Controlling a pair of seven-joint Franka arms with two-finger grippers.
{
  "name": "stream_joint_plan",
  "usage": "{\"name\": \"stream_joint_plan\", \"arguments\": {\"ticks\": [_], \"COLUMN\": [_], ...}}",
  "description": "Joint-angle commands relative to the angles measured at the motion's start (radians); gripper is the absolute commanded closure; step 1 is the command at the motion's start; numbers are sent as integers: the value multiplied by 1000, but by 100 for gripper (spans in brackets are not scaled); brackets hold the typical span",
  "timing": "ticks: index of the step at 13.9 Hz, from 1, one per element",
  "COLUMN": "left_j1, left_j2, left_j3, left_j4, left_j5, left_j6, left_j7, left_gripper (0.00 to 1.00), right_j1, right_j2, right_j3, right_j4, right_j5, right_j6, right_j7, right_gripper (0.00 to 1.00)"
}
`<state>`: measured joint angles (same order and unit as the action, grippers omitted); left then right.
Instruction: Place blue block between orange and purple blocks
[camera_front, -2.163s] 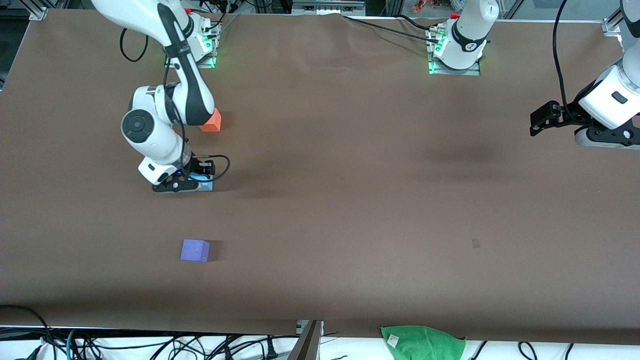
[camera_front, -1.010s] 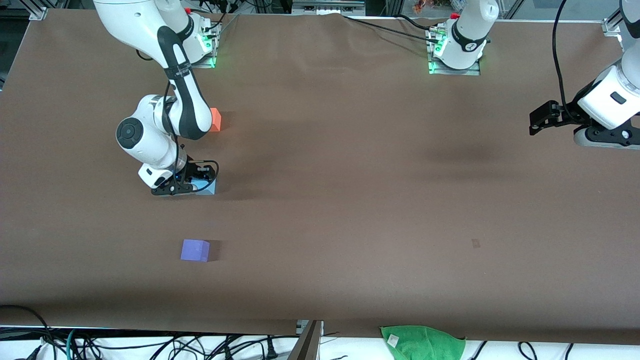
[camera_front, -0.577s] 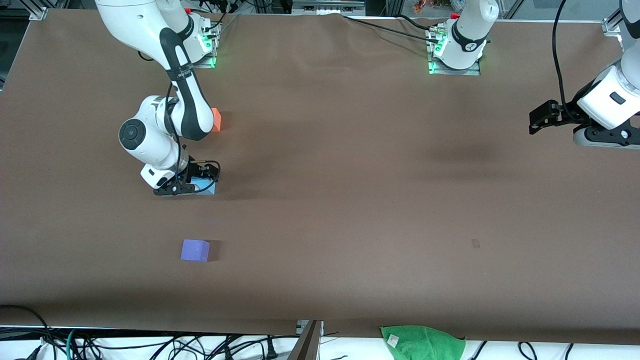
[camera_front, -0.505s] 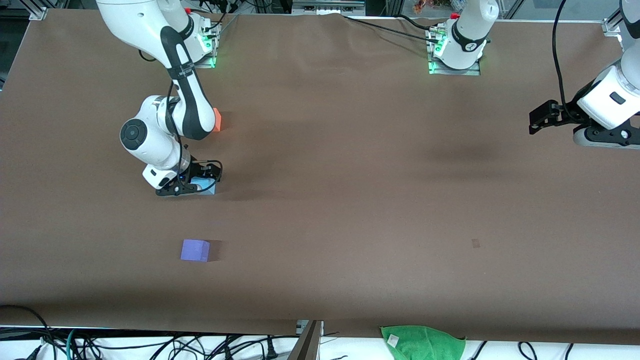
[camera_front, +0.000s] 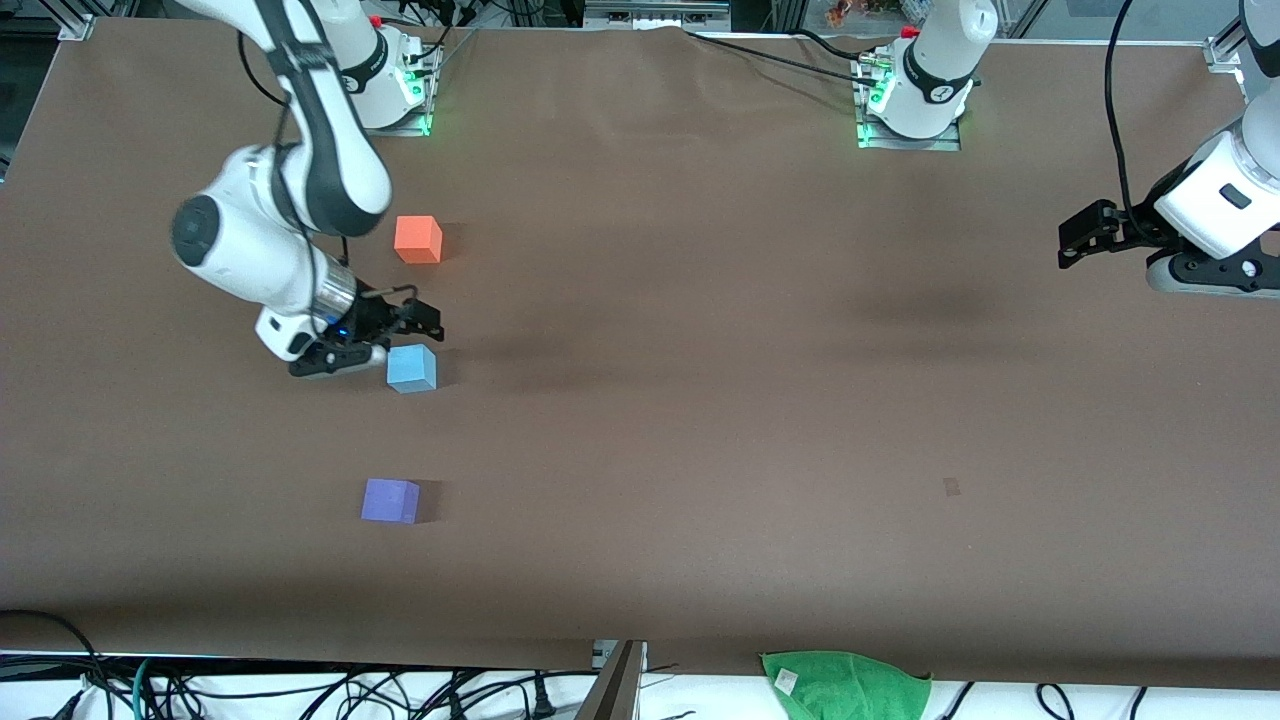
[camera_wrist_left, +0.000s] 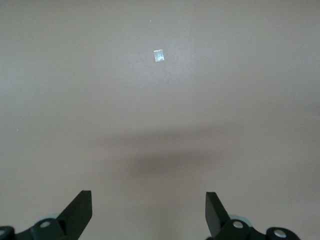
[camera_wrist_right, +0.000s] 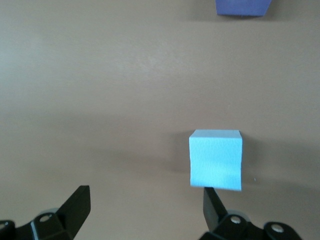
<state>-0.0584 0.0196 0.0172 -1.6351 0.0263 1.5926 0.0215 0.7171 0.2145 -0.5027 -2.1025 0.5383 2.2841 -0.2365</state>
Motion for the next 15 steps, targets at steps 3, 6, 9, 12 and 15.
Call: {"name": "stream_joint_plan", "arguments": {"ticks": [3,6,9,12,15], "left_j1": [-4,-4,-4,-4,-4], "left_j2": [-18,-18,-18,-20,-20], "left_j3": [6,6,6,6,6], "left_j4": [-14,-15,-14,-15,-15], "left_j5": [-6,-6,-6,-6,-6], "left_j6": [-5,-5,-6,-6,-11], "left_j7": [-6,-6,-6,-6,-6], "left_gripper": [0,0,0,0,0], "right_j1": [-2,-2,-15,-105,-304], "right_j2": [-70,-70,-81,-84,-98], "right_j3": [-56,-80,-79,-56,140], "right_j4": [108,225,346,496,590], "right_j5": [-167,-211,-315,-339,-417], "right_j6": [-180,-337,-486,-662,-794], "right_j7": [5,6,41,56,65], "right_gripper": [0,0,0,0,0]}}
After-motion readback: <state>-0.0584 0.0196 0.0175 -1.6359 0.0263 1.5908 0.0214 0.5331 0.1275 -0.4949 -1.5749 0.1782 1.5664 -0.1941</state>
